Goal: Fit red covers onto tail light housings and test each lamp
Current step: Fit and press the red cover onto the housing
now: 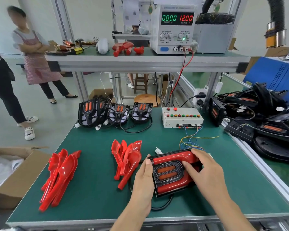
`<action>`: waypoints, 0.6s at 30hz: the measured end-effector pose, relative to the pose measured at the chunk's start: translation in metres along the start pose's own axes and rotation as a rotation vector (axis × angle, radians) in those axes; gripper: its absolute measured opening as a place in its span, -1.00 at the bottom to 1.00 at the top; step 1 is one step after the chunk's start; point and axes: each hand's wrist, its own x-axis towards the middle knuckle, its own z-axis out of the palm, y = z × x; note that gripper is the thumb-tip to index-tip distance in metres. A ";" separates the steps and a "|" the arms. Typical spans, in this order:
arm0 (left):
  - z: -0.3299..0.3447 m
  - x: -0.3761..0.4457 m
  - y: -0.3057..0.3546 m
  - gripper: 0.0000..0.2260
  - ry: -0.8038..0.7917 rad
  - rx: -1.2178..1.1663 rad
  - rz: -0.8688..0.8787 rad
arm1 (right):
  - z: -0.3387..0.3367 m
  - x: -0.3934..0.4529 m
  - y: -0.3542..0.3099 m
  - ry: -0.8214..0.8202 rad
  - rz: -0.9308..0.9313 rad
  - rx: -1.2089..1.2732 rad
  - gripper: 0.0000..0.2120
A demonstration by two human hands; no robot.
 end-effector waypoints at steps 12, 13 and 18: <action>0.017 -0.003 -0.006 -0.81 0.102 0.260 0.218 | 0.001 -0.005 0.000 0.049 -0.172 -0.111 -0.59; 0.018 -0.003 -0.007 -0.81 0.100 0.277 0.223 | 0.001 -0.004 0.000 0.038 -0.178 -0.129 -0.59; 0.019 -0.002 -0.008 -0.84 0.083 0.302 0.211 | 0.002 -0.001 0.008 0.019 -0.157 -0.142 -0.57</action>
